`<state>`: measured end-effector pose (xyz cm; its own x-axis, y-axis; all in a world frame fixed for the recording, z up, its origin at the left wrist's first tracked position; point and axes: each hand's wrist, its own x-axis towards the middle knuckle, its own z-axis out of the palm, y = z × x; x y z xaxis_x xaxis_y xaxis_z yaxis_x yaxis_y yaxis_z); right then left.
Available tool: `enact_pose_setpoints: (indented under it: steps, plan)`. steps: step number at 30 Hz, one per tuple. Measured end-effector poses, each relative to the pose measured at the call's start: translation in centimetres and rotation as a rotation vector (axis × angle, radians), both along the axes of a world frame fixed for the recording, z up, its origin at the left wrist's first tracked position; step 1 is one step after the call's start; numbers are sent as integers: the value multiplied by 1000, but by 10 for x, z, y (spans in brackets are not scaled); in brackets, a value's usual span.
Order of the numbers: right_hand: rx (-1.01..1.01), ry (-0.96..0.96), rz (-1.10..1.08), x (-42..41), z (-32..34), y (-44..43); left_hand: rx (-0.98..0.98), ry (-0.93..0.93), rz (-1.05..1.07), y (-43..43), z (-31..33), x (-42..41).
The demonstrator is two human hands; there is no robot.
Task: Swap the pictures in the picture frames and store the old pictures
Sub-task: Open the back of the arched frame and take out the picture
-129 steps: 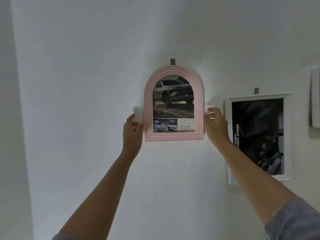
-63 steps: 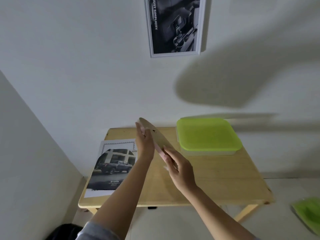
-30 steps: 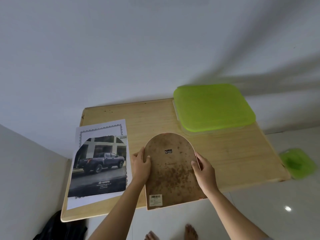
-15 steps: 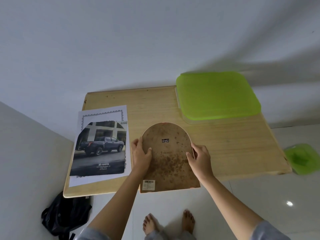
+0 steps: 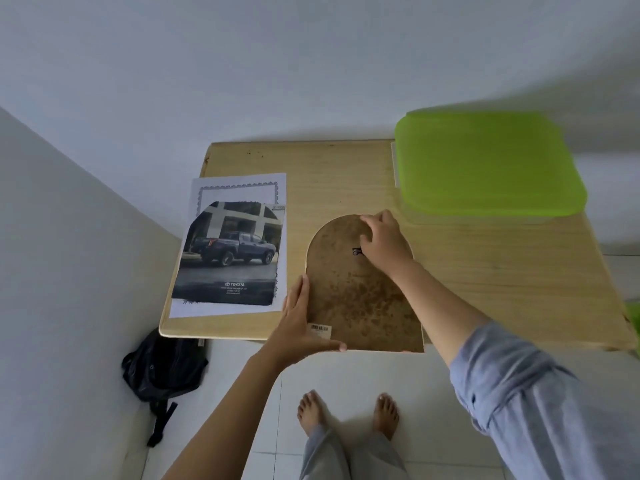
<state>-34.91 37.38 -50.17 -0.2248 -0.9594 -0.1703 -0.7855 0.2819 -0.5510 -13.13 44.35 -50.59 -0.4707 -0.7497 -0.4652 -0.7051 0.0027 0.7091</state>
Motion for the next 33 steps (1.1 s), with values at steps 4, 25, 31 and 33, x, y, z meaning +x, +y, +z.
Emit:
enact_pose_setpoints:
  steps: [4, 25, 31, 33]
  plan:
    - [-3, 37, 46, -1, -3, -10, -32, -56, -58, 0, -3, 1]
    - [-6, 218, 14, -1, 8, -23, -119, -73, -29, 6, -10, 4]
    - [-10, 205, 53, 3, 12, -24, -134, -70, 10, 13, -11, 9]
    - [-23, 190, 66, 9, 13, -26, -142, -72, 25, 16, -12, 12]
